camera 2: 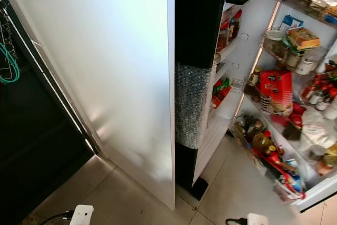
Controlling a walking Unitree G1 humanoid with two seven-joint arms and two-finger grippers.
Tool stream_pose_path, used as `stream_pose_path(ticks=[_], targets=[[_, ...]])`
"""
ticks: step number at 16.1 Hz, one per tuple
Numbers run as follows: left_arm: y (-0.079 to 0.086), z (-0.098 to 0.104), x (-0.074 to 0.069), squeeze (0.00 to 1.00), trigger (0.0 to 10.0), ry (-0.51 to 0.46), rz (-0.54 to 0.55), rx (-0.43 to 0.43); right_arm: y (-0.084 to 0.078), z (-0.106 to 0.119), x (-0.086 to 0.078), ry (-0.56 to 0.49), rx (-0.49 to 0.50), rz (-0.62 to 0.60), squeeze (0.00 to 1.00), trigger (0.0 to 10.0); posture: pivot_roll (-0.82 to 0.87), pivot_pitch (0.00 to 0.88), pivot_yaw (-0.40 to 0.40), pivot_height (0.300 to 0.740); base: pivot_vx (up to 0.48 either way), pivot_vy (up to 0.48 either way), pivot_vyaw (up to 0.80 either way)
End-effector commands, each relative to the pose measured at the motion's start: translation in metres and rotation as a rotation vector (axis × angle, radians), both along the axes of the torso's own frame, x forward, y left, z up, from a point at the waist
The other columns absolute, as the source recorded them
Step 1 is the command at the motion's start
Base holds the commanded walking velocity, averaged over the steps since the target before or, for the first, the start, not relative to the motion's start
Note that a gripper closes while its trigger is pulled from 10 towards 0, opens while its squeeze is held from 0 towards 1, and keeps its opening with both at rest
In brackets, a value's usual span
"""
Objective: Restocking fridge
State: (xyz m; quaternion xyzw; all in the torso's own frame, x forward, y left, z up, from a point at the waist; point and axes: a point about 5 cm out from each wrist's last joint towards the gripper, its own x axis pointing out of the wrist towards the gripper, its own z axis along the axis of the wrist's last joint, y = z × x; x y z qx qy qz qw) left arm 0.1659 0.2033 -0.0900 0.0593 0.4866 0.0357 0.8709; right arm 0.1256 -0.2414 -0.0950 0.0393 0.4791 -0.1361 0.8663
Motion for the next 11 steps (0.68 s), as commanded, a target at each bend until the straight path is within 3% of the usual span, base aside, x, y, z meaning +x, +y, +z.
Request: stream_pose_path(ticks=[1, 2, 5, 7, 9, 11], targets=[[0.0036, -0.0002, -0.0016, 0.0, 10.0, 0.015, -0.017, 0.017, 0.0033, -0.0018, -0.0016, 0.025, 0.001, 0.024, 0.0, 10.0, 0.03, 0.0, 0.035, 0.74, 0.0, 0.0, 0.0], [0.0032, -0.0004, -0.0017, 0.0, 10.0, 0.018, -0.02, 0.016, 0.0049, -0.0021, -0.0008, 0.038, -0.014, 0.057, 0.0, 10.0, 0.03, 0.0, 0.037, 0.74, 0.0, -0.274, 0.0], [0.0027, -0.0006, -0.002, 0.0, 10.0, 0.023, -0.024, 0.01, 0.0043, -0.0021, -0.0009, 0.025, 0.003, -0.005, 0.0, 10.0, 0.02, 0.0, 0.037, 0.74, 0.0, -0.285, 0.0], [0.0025, -0.0006, -0.0017, 0.0, 10.0, 0.022, -0.022, 0.009, 0.0066, -0.0038, -0.0041, 0.054, -0.005, 0.064, 0.0, 10.0, 0.03, 0.0, 0.028, 0.74, 0.0, -0.317, 0.0], [0.002, -0.0007, -0.0018, 0.0, 10.0, 0.021, -0.023, 0.007, 0.0037, -0.0048, -0.0095, 0.069, -0.011, 0.052, 0.0, 10.0, 0.03, 0.0, 0.031, 0.74, 0.0, -0.368, 0.0], [0.0016, -0.0008, -0.002, 0.0, 10.0, 0.024, -0.024, 0.007, 0.0054, -0.0034, -0.0031, 0.066, -0.012, 0.074, 0.0, 10.0, 0.03, 0.0, 0.027, 0.74, 0.0, -0.411, 0.29]])
